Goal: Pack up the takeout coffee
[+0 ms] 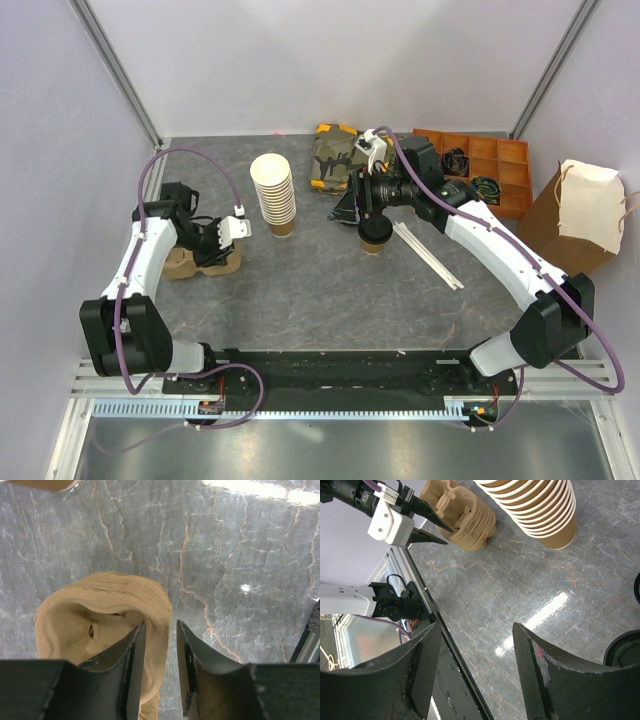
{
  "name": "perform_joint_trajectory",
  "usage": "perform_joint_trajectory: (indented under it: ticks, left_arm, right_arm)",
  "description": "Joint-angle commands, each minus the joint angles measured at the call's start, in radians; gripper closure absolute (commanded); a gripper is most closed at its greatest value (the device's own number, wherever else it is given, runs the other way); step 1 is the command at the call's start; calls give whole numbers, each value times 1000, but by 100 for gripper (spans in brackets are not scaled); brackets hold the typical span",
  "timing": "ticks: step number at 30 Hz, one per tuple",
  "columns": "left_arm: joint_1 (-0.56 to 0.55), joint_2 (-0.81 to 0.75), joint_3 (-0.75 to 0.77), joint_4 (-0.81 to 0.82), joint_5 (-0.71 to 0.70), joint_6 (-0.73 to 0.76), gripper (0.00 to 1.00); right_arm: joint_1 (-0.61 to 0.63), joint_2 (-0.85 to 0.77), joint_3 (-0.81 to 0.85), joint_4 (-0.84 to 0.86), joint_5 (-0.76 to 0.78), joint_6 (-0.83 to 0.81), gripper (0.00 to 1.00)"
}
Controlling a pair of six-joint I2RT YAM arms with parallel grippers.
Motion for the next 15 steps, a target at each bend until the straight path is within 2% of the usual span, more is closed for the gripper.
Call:
perform_joint_trajectory:
  ticks: [1, 5, 8, 9, 15]
  left_arm:
    - [-13, -4, -10, 57, -38, -77, 64]
    - [-13, 1, -11, 71, -37, -88, 67]
    - [-14, 2, -8, 69, -34, -90, 74]
    - [-14, 1, -7, 69, -32, -90, 79]
    - [-13, -16, 27, 13, 2, -94, 96]
  right_arm:
    - [-4, -10, 4, 9, -19, -7, 33]
    - [-4, -10, 4, 7, -19, -7, 33]
    - [-5, -10, 4, 6, -19, -8, 33]
    - [-4, -10, 4, 6, -19, -5, 33]
    - [-5, -8, 1, 6, -22, -7, 33]
